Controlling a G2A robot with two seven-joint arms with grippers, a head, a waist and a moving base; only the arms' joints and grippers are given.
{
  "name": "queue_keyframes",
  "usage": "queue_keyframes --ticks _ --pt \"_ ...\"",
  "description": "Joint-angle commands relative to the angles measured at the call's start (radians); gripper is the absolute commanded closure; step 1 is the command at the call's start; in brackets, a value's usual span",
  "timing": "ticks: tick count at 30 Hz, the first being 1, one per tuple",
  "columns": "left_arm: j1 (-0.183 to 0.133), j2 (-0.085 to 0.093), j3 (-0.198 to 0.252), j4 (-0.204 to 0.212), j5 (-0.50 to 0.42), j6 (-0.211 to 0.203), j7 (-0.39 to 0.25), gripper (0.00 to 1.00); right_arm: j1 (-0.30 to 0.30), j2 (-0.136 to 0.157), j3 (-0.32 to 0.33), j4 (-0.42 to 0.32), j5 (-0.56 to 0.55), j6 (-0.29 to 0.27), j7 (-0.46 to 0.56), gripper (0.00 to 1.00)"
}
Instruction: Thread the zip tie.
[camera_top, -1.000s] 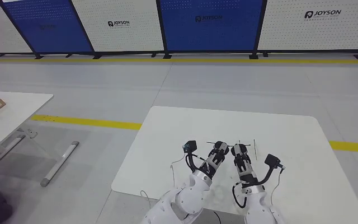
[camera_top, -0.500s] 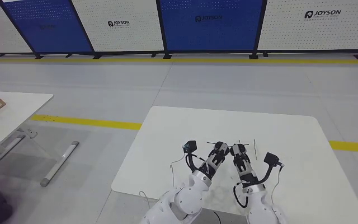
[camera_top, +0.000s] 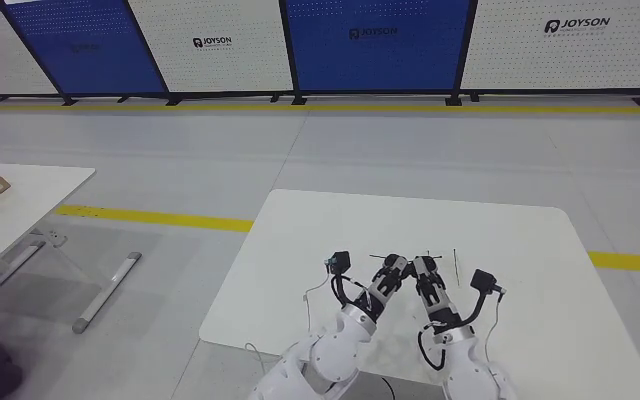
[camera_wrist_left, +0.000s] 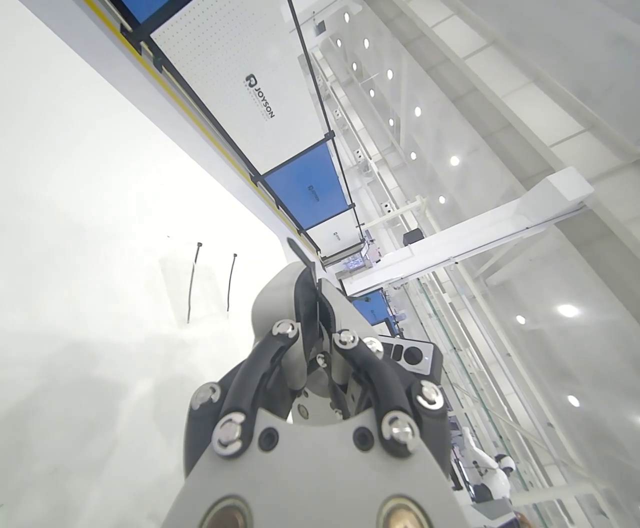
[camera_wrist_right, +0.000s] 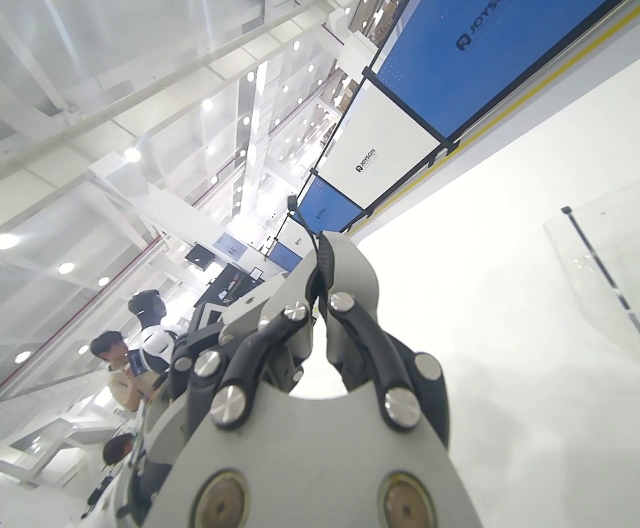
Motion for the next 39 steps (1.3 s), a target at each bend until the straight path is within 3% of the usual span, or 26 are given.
queue_keyframes --ticks 1,3,4,6,11,18,22,39 --pt "0.0 0.001 -0.002 0.002 0.018 0.004 0.017 1.0 0.001 0.0 0.002 -0.001 0.009 0.006 0.0 1.0" --pt "-0.001 0.0 0.0 0.007 0.032 0.008 0.031 1.0 0.0 0.0 0.005 -0.007 0.016 0.011 -0.001 1.0" --pt "-0.003 0.0 0.001 0.011 0.042 0.01 0.04 1.0 -0.001 0.001 0.006 -0.009 0.013 0.012 -0.004 0.79" --pt "-0.006 -0.002 0.007 0.016 0.046 0.012 0.049 1.0 -0.003 0.001 0.006 -0.012 0.005 0.014 -0.013 0.65" --pt "-0.012 -0.004 0.011 0.024 0.049 0.016 0.055 1.0 -0.01 0.002 0.004 -0.021 -0.012 0.01 -0.034 0.6" --pt "-0.016 -0.006 0.014 0.029 0.054 0.022 0.062 1.0 -0.021 0.004 0.005 -0.031 -0.031 -0.002 -0.065 0.73" --pt "-0.017 -0.006 0.016 0.03 0.055 0.024 0.062 1.0 -0.028 0.005 0.009 -0.034 -0.038 -0.005 -0.073 1.0" --pt "-0.009 -0.007 0.021 0.015 0.056 0.014 0.053 1.0 -0.031 0.013 0.011 -0.05 -0.06 -0.008 -0.026 1.0"
